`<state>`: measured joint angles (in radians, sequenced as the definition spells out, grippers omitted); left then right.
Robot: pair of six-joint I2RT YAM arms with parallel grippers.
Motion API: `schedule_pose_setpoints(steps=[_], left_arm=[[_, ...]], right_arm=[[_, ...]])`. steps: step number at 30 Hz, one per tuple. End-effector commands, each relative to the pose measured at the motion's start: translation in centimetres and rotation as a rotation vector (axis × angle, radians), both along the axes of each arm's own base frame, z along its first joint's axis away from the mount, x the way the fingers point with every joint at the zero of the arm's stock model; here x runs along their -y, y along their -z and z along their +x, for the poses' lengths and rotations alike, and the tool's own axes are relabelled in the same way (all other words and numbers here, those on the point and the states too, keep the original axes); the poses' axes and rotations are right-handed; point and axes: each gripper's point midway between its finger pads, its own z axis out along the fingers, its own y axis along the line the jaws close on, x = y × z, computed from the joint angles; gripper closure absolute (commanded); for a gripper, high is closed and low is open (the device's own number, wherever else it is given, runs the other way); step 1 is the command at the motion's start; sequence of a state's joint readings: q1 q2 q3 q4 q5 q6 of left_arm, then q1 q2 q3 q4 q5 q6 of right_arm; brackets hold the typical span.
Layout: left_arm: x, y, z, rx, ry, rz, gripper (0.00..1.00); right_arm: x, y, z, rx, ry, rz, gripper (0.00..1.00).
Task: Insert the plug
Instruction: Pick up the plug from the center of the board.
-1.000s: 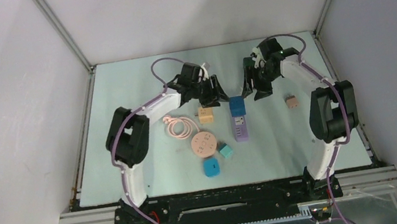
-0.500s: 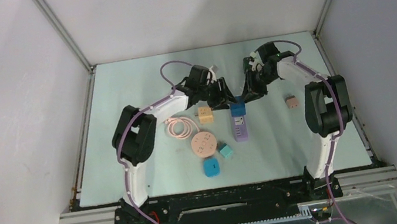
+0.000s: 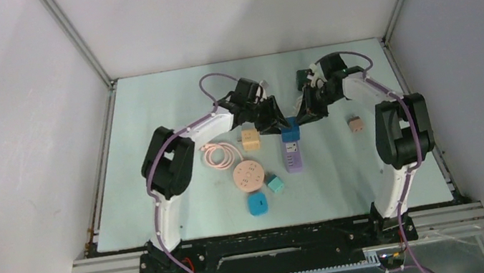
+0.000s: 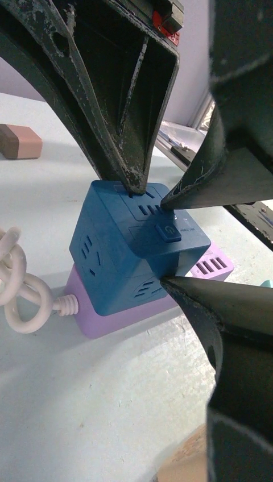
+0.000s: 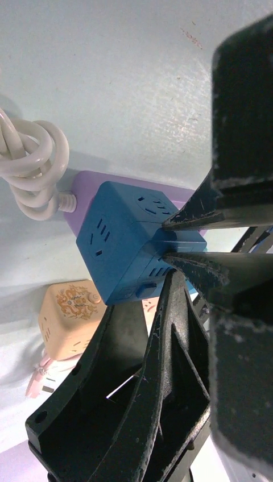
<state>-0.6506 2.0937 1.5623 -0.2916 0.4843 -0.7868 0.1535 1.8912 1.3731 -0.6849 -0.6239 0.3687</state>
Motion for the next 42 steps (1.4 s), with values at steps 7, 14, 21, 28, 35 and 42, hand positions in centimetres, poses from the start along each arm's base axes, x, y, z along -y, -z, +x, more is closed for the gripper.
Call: schedule_pose_setpoints(steps=[7,14,21,28,35,42], left_arm=[[0.0,3.4,-0.8,-0.041,-0.031,0.129,0.58],[0.3,3.3,-1.0,-0.038,-0.018,0.143,0.55],[1.8,-2.7,0.1,0.097,0.018,-0.012,0.39],[-1.6,-10.7,2.8,0.268,-0.048,-0.128,0.3],[-9.1,-10.6,4.4,0.362,-0.153,0.064,0.27],[-15.0,-6.2,3.8,0.314,-0.198,0.439,0.24]], right_arm=[[2.8,8.9,-5.9,-0.228,0.001,-0.259,1.0],[2.6,9.6,-7.3,-0.303,0.022,-0.228,1.0],[2.6,9.6,-7.9,-0.312,0.03,-0.207,1.0],[2.4,8.0,-7.2,-0.251,0.012,-0.157,0.93],[1.2,2.5,-5.4,-0.098,0.0,-0.07,0.56],[1.9,-3.5,-3.5,0.053,-0.005,-0.07,0.21]])
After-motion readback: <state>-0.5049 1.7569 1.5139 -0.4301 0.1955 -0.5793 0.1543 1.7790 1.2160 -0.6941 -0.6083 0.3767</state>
